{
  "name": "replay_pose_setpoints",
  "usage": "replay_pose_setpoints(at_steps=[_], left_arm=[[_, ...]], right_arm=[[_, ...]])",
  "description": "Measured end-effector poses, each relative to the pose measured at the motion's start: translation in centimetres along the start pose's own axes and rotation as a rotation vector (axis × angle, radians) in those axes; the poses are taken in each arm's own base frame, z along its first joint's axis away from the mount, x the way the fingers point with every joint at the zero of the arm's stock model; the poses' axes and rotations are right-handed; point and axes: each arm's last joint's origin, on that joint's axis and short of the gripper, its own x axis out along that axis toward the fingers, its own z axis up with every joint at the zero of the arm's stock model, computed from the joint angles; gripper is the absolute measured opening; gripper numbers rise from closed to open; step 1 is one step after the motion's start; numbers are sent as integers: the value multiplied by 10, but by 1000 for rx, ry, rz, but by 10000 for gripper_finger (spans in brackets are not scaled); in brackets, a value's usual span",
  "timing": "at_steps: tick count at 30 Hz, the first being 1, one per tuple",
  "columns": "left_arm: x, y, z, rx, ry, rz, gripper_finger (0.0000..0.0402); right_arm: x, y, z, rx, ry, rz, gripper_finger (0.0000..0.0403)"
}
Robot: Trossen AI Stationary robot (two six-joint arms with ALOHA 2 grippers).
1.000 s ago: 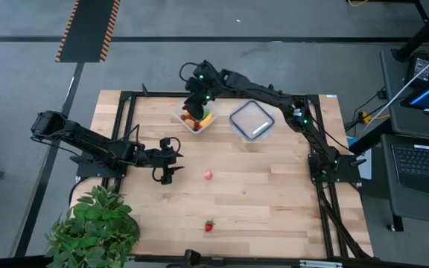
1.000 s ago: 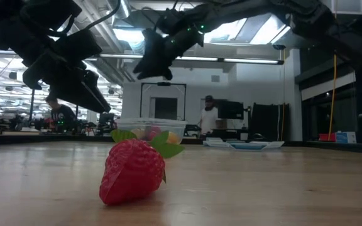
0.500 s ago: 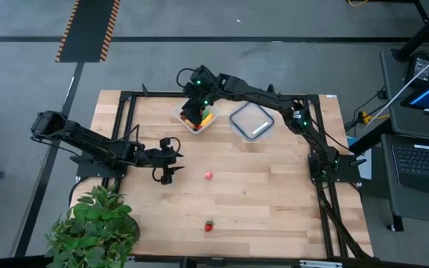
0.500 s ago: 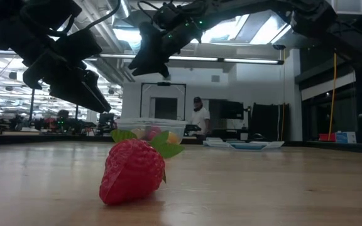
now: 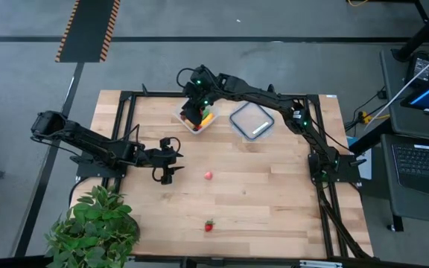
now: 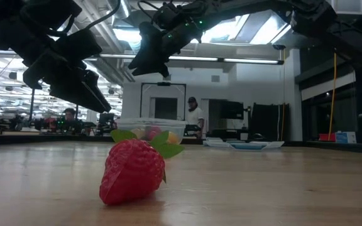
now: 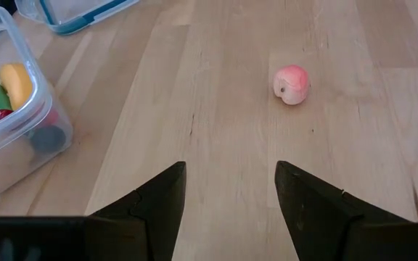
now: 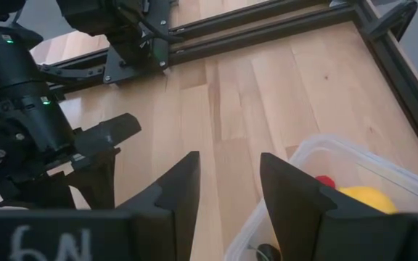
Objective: Pick and placing Produce into tupperware
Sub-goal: Put the peach into the transparent container
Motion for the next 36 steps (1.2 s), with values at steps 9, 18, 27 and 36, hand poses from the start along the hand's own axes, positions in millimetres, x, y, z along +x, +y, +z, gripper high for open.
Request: replay_pose_setpoints(at_steps=[9,18,27,36], left_arm=[[0,0,0,0,0,0,206],[0,0,0,0,0,0,206],[0,0,0,0,0,0,206],[0,0,0,0,0,0,206]], right_arm=[[0,0,1,-4,-6,0,145],[0,0,2,-75,-19,0,145],[7,19,9,-166,-90,31,145],[6,25,3,-161,-37,235,145]])
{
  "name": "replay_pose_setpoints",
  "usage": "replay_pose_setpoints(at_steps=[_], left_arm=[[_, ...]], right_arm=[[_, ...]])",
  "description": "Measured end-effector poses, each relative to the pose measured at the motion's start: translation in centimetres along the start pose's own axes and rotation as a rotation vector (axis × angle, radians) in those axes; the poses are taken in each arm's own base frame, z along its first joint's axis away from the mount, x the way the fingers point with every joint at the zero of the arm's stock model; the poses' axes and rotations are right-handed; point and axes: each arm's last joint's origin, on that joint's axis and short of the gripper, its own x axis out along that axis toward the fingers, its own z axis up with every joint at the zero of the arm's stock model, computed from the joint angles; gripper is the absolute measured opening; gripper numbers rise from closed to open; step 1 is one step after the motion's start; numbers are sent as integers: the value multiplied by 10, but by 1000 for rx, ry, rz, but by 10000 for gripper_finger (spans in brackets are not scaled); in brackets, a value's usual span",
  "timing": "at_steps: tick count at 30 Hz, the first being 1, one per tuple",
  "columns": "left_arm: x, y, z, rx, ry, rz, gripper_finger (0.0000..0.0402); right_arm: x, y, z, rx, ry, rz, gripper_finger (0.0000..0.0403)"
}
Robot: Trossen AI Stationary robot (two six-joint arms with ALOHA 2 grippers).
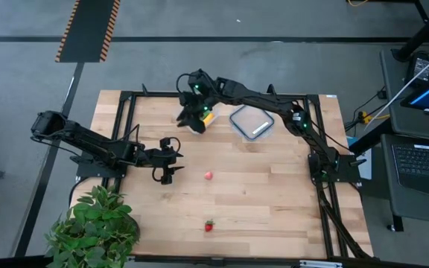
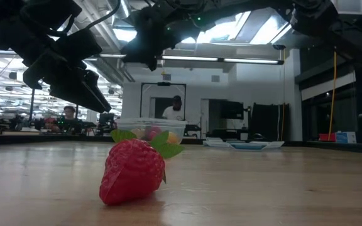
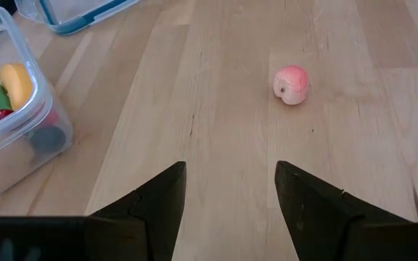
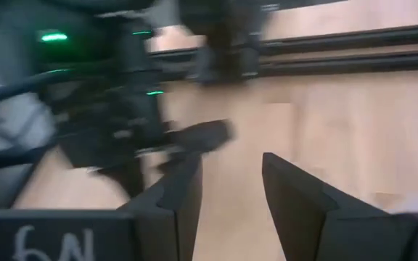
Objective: Pick and placing Produce into tupperware
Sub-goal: Put the peach into the transparent container
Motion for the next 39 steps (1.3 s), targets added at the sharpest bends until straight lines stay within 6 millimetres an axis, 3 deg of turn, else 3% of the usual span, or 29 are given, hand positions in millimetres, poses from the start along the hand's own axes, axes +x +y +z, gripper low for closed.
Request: replay_pose_setpoints(at_steps=[4,10,16,21,25,27,34,39], left_arm=[[0,0,0,0,-1,0,206],[0,0,1,-30,-12,-1,206],[0,-1,9,-128,-84,-13,206],[-1,-1,14,-151,-141,-22,206],[-1,-1,15,-154,-151,-23,206],[-1,-1,16,-155,-155,-24,206],[-2,-1,18,-163,-178,-27,206],[-2,-1,20,-169,-197,-31,206]], right_arm=[[-7,20,9,-21,-9,89,145],[-22,64,30,-106,-23,-44,145],[-22,101,29,-113,22,-47,145],[2,142,6,-118,61,-184,145],[19,169,-25,-155,7,-282,145],[18,178,-42,-169,-46,-289,145],[-12,189,-94,-147,-191,-266,145],[-46,195,-116,-163,-306,-257,145]])
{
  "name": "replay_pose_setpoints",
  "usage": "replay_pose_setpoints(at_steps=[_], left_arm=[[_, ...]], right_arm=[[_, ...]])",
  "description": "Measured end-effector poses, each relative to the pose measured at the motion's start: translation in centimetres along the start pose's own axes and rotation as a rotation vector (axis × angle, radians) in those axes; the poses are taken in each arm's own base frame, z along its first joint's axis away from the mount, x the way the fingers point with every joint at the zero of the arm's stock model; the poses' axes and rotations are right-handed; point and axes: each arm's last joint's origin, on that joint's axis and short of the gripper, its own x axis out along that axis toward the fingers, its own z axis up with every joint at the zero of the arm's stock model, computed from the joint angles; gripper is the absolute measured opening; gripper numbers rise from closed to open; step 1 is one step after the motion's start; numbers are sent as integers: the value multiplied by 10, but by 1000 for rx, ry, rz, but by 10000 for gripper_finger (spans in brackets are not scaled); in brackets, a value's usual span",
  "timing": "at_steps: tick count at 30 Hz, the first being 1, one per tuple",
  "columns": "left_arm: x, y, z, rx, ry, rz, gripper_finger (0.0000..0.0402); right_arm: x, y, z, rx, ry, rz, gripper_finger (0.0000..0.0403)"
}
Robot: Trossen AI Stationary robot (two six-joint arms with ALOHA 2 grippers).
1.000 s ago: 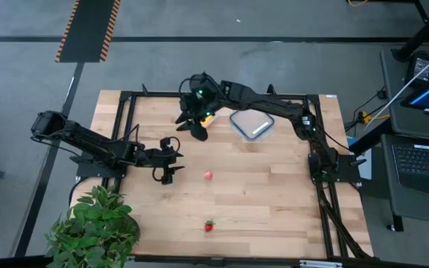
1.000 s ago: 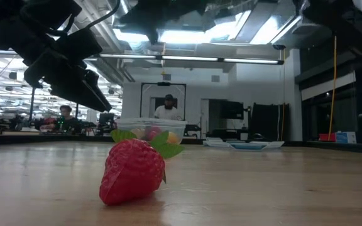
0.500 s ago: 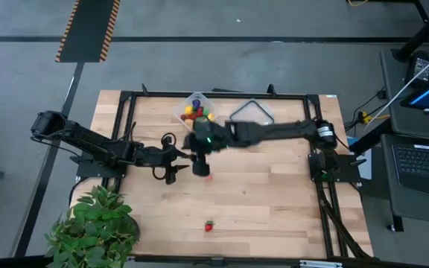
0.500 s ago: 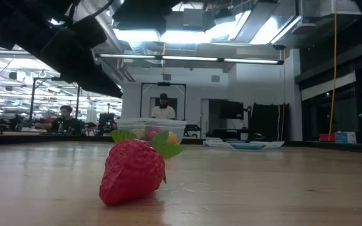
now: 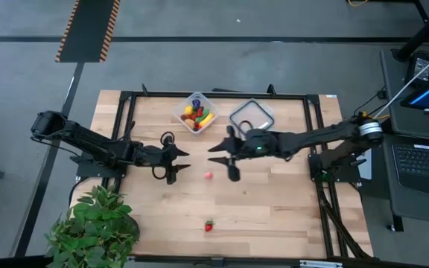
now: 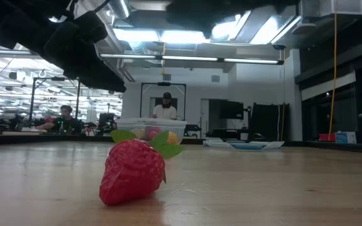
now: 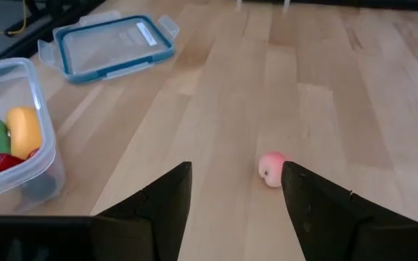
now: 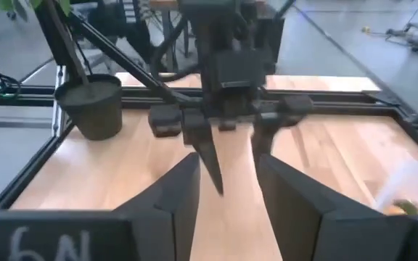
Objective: Pick and placing Produce into tupperware
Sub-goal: Put the peach into the transparent container
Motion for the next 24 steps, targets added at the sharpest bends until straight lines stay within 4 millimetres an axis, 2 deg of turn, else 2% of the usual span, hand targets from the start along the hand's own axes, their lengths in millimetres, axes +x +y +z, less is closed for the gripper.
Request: replay_pose_setpoints(at_steps=[3,8,11,16,20,24], left_arm=[[0,0,2,-7,-18,-4,206],[0,-2,3,-31,-26,-19,206],[-1,-3,3,-45,-32,-27,206],[-1,-3,7,-73,-70,-32,206],[-1,-5,13,-52,-130,-49,206],[-1,-6,15,-26,-140,-150,206]], right_arm=[[-25,-4,-17,1,-38,-8,145],[-62,-5,-52,-34,-204,-8,145],[-77,-5,-81,-44,-263,-9,145],[-93,-6,-115,-41,-306,-9,145],[-97,-6,-123,42,-299,6,145],[-96,-6,-122,108,-299,18,145]])
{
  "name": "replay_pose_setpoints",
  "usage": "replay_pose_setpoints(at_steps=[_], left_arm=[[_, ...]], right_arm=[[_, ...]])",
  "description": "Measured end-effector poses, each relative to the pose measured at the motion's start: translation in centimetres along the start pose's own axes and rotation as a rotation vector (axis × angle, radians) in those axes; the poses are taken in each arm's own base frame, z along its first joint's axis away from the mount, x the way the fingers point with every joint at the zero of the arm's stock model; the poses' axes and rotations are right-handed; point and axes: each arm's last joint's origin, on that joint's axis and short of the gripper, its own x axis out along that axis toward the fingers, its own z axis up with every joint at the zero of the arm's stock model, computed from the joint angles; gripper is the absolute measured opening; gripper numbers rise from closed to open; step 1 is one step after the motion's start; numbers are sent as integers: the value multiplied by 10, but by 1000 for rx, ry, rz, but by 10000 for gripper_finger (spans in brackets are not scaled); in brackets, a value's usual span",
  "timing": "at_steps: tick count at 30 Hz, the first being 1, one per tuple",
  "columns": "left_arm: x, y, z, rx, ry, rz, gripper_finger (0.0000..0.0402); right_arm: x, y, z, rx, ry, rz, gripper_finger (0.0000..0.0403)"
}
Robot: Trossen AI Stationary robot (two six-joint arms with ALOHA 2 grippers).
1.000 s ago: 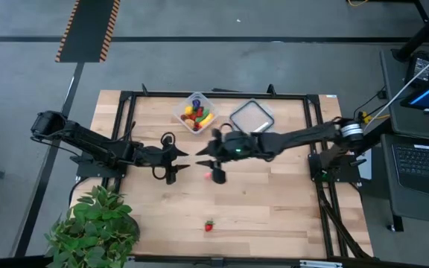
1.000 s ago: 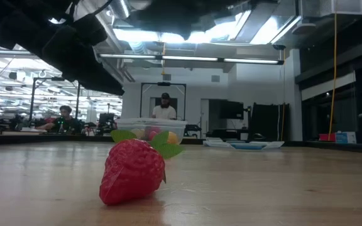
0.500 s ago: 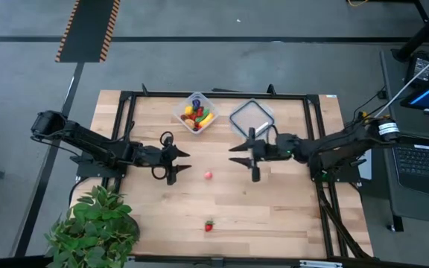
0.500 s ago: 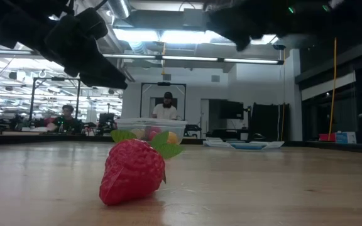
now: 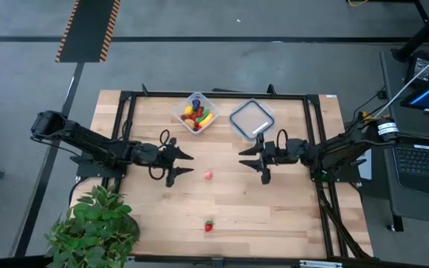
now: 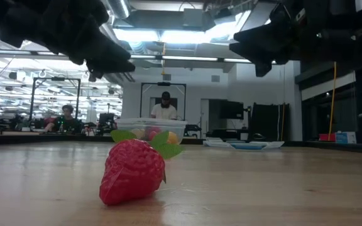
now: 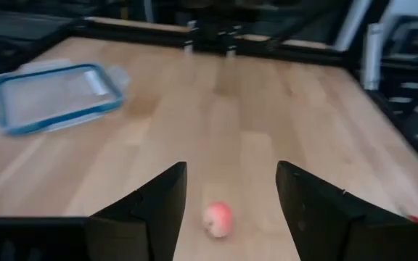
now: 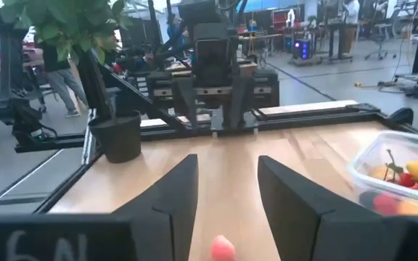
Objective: Pick and placing Produce into tupperware
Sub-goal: Put the peach into the transparent container
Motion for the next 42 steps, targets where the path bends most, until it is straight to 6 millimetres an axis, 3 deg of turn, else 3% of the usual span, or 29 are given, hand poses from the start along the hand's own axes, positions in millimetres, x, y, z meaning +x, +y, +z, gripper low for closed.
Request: replay_pose_setpoints(at_steps=[7,19,28,42], left_arm=[[13,-9,-6,21,65,-66,206],[75,-28,-1,211,403,-21,206],[111,-38,8,314,554,-20,206],[138,-19,-16,318,719,10,206]], right_arm=[[4,-4,6,-72,-25,-90,145],[3,-5,-12,-45,162,-102,145],[3,-5,-12,-4,164,-88,145],[3,-4,-12,1,168,-60,145]])
